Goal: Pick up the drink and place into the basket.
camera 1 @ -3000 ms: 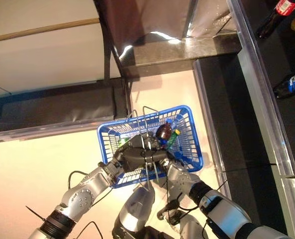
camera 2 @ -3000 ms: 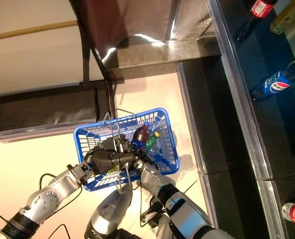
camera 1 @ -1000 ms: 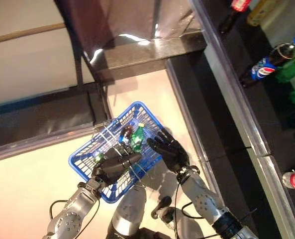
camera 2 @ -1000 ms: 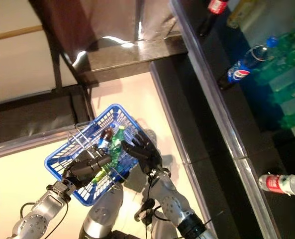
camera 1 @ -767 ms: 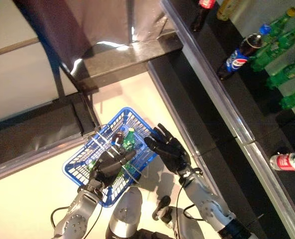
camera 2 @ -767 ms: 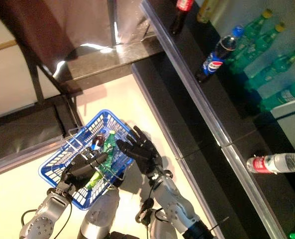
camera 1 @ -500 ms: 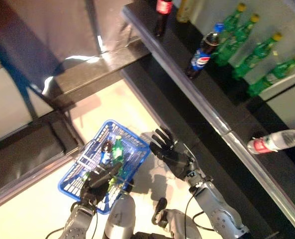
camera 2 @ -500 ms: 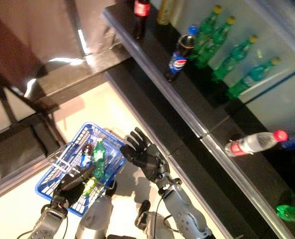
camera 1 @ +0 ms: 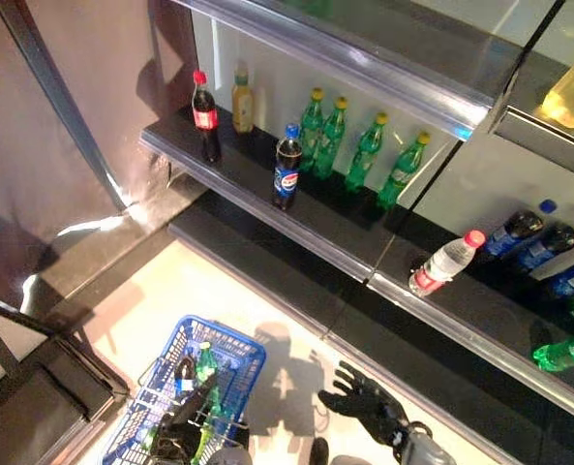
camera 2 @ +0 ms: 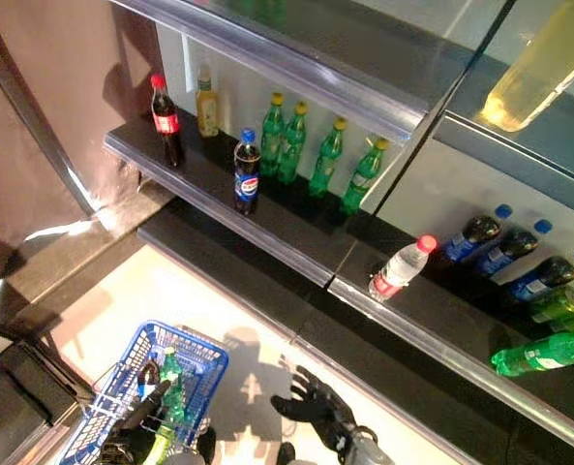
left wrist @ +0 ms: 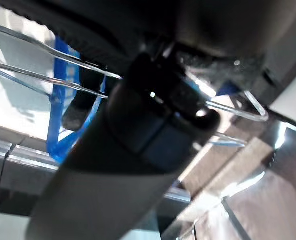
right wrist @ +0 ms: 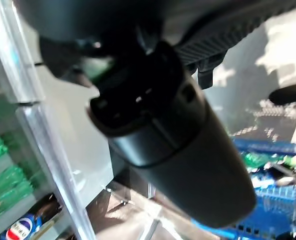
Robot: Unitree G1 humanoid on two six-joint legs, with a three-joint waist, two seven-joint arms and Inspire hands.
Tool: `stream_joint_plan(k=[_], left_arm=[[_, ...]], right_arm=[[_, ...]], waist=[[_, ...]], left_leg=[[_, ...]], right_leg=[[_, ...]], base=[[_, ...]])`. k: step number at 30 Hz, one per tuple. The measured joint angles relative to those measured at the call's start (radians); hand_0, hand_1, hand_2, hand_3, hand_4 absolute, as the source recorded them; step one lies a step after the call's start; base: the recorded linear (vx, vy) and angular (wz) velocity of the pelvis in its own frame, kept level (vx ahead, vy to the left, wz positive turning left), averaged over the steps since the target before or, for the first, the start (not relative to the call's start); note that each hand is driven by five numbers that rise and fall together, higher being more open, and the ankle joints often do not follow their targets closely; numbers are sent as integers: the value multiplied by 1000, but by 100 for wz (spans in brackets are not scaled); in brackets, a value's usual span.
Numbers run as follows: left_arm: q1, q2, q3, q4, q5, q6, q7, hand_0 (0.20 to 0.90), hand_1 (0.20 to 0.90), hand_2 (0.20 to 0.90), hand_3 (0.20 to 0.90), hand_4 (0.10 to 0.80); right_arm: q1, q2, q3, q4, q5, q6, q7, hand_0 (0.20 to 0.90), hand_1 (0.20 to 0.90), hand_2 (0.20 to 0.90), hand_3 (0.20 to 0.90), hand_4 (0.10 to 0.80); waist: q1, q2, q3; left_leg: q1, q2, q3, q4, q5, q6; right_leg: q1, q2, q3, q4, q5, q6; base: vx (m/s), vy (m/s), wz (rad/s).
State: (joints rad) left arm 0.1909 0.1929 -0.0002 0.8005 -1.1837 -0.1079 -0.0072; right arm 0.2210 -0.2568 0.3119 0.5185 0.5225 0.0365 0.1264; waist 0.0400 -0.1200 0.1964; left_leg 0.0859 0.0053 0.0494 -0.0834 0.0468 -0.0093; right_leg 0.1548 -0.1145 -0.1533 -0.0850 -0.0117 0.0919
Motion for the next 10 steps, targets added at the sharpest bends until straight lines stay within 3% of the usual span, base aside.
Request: stream_joint_plan(k=[5,7,10], left_arm=[[-72,-27,60,182,45,11,7,300,300,300,200,100],[-91,-33,63,246,123,6,10,300,300,300,200,100],[-103,-32,52,285,241,-12,33,300,300,300,200,100]], right_arm=[[-64,60,-28,296,-157,-60,-65,900,900,900,900,800],[-73,78,-31,447,-239,-95,-100,900,900,900,900,800],[-71,88,-75,504,-254,-134,-126,900,900,900,900,800]], waist=[[-20,16,-61],[-21,24,-91],[-30,31,-102]], left_leg=[[0,2,1,-1,0,-1],[-1,2,1,-4,-1,-1],[0,5,6,-4,-1,-2]], right_leg=[[0,2,-2,0,1,-1],[-1,2,-2,0,1,-1],[-2,4,-2,0,2,-5]], base=[[0,0,0],[0,0,0],[-15,6,-5]])
